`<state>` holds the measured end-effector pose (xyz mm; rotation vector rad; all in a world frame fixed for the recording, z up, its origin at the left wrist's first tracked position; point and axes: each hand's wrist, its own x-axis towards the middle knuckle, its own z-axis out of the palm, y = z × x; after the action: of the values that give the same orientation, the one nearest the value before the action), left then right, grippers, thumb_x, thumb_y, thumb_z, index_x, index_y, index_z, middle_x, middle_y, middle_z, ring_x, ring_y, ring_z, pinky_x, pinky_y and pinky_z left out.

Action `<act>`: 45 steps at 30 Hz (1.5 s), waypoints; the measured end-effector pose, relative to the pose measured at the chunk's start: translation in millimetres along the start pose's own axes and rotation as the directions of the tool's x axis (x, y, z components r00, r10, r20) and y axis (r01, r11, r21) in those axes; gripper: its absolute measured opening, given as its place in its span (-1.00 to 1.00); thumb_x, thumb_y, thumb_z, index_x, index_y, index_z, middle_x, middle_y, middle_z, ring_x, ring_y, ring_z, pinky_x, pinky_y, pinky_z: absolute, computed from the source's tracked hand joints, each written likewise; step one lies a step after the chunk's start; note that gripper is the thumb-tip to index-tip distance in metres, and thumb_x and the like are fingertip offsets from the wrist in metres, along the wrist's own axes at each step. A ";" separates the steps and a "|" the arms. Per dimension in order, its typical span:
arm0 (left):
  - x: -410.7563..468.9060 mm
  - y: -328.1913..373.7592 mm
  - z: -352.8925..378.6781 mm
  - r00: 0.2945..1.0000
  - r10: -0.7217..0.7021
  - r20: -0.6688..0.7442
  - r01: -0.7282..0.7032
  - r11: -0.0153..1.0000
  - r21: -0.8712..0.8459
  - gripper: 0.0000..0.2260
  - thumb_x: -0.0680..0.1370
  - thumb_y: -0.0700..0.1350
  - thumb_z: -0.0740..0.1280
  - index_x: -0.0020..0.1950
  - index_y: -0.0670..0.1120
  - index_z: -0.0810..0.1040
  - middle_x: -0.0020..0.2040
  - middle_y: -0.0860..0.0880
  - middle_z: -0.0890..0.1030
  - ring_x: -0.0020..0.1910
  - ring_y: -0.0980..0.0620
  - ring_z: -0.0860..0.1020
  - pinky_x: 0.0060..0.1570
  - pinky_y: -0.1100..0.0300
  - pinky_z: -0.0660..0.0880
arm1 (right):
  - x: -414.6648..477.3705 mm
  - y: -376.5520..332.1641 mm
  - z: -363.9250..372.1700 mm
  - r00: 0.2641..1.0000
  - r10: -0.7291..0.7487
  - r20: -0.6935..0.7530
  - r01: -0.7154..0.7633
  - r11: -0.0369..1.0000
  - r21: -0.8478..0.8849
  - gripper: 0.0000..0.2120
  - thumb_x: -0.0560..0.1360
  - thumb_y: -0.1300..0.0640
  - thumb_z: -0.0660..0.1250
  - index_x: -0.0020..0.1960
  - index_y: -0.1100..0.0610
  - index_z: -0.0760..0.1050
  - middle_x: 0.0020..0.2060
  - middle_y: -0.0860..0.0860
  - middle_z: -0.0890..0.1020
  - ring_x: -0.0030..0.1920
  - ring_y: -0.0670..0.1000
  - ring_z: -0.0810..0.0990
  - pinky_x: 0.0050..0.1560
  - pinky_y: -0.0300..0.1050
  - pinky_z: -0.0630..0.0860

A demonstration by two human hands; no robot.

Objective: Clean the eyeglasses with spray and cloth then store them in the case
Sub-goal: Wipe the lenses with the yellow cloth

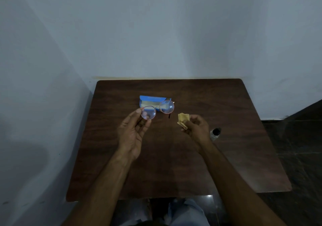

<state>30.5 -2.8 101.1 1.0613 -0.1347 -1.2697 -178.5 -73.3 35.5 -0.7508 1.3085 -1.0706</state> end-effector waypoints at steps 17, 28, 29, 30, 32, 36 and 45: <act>-33.2 17.5 32.3 0.992 0.107 0.061 -0.105 0.994 -0.023 -0.83 0.63 -0.24 0.41 -0.02 -0.09 0.80 0.02 -0.16 0.78 -0.04 -0.02 0.77 -0.11 0.18 0.69 | -96.7 -89.7 63.8 0.599 -0.751 0.278 0.789 0.495 -0.364 -0.86 0.52 0.28 0.48 0.02 0.08 0.67 0.08 -0.05 0.68 0.13 -0.04 0.68 0.07 -0.18 0.64; -53.2 34.2 39.0 0.977 0.171 0.124 -0.173 0.985 0.011 -0.87 0.63 -0.22 0.42 0.07 -0.15 0.77 0.05 -0.16 0.78 -0.05 -0.01 0.77 -0.10 0.19 0.69 | -108.4 -94.2 72.1 0.450 -0.748 0.487 0.797 0.090 -0.598 -0.84 0.57 0.25 0.43 0.15 0.17 0.65 0.19 0.05 0.65 0.18 0.05 0.64 0.08 -0.01 0.63; -53.8 35.3 39.2 0.976 0.172 0.133 -0.177 0.984 0.026 -0.87 0.63 -0.23 0.42 0.10 -0.17 0.76 0.06 -0.18 0.77 -0.03 -0.04 0.77 -0.08 0.18 0.70 | -107.2 -98.8 72.0 0.454 -0.757 0.471 0.781 0.083 -0.619 -0.83 0.57 0.25 0.43 0.15 0.17 0.65 0.19 0.05 0.65 0.18 0.05 0.63 0.09 -0.01 0.62; -54.4 36.1 39.3 0.975 0.172 0.144 -0.180 0.983 0.044 -0.86 0.63 -0.23 0.42 0.12 -0.18 0.75 0.08 -0.19 0.77 -0.01 -0.05 0.77 -0.06 0.17 0.70 | -106.6 -103.9 73.7 0.457 -0.762 0.459 0.771 0.082 -0.632 -0.83 0.57 0.24 0.42 0.16 0.18 0.65 0.20 0.05 0.65 0.17 0.06 0.62 0.09 0.00 0.62; -56.4 36.7 40.8 0.972 0.166 0.165 -0.178 0.982 0.063 -0.86 0.63 -0.22 0.42 0.12 -0.16 0.75 0.04 -0.17 0.78 -0.03 -0.02 0.77 -0.07 0.18 0.70 | -109.2 -111.5 80.4 0.457 -0.757 0.467 0.775 0.081 -0.627 -0.81 0.60 0.22 0.39 0.19 0.17 0.65 0.22 0.05 0.64 0.17 0.05 0.61 0.09 -0.01 0.62; -59.2 38.1 45.1 0.971 0.179 0.157 -0.192 0.979 0.074 -0.86 0.64 -0.20 0.41 0.12 -0.14 0.76 0.00 -0.12 0.78 -0.11 0.06 0.75 -0.13 0.22 0.69 | -121.5 -109.9 80.9 0.414 -0.734 0.538 0.800 0.012 -0.600 -0.82 0.59 0.22 0.46 0.18 0.15 0.66 0.19 0.02 0.66 0.16 0.00 0.59 0.09 -0.13 0.60; -62.8 43.3 49.8 0.960 0.205 0.189 -0.217 0.975 0.050 -0.86 0.64 -0.21 0.41 0.13 -0.15 0.76 0.03 -0.16 0.78 -0.06 0.02 0.75 -0.11 0.21 0.68 | -127.3 -129.1 82.9 0.401 -0.776 0.487 0.774 0.003 -0.633 -0.88 0.58 0.19 0.44 0.11 0.15 0.67 0.09 0.02 0.67 0.07 0.03 0.61 0.04 -0.05 0.58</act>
<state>8.1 16.7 187.2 0.9610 -0.4249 -1.1726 -113.5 -13.6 214.2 -2.4900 1.3263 -1.2496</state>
